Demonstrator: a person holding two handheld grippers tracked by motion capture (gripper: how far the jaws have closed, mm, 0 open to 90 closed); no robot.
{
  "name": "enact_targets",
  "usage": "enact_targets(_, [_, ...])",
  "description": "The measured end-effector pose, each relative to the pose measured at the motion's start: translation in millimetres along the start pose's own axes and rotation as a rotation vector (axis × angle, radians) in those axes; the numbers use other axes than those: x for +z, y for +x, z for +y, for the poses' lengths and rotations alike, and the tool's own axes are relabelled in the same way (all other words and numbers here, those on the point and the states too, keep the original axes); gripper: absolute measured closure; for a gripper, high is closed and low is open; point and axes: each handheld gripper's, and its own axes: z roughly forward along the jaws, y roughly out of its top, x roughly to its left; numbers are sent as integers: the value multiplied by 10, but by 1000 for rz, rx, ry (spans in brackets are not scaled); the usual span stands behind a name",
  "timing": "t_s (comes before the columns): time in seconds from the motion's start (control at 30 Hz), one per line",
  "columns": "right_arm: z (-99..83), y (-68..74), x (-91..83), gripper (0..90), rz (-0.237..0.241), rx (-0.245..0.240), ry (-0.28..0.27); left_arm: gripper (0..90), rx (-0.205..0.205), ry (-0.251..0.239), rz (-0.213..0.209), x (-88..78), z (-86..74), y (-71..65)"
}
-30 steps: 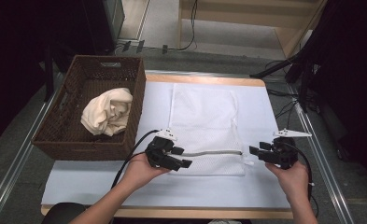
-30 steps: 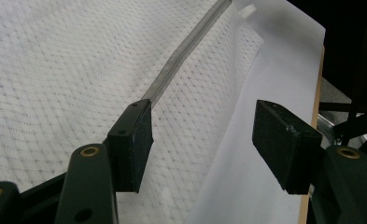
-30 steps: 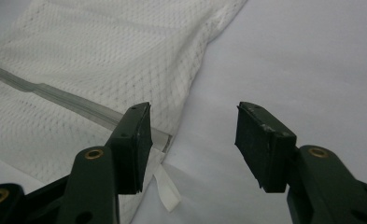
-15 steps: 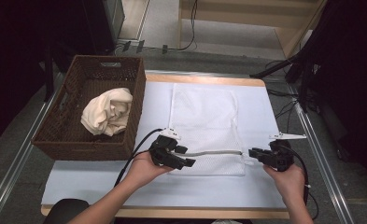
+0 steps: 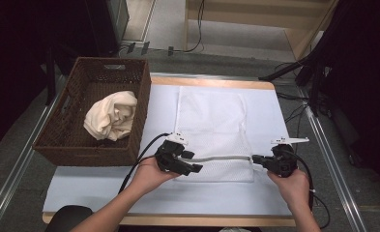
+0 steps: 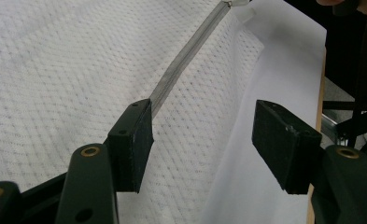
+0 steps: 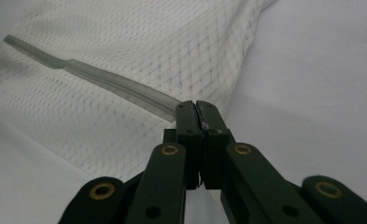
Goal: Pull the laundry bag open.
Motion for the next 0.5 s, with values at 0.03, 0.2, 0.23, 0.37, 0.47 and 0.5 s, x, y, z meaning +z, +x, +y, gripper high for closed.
enact_targets(0.03, [2, 7, 9, 895, 5, -1, -2, 388, 0, 0, -1, 2, -2, 1])
enact_targets(0.2, [22, 47, 32, 862, 22, -8, 2, 388, 2, 2, 2, -1, -13, 0])
enact_targets(0.23, [27, 53, 31, 854, 27, -18, -1, 388, 3, 4, 5, -5, -14, -3])
enact_targets(0.37, [37, 45, 5, 827, 7, -28, -14, 388, 2, 4, 6, -12, -22, -3])
enact_targets(0.47, [22, -5, 0, 812, -25, -17, -12, 388, -1, 0, 9, -16, -25, -3])
enact_targets(0.5, [16, -21, 3, 811, -28, -16, -10, 388, -1, -2, 8, -16, -24, -3])
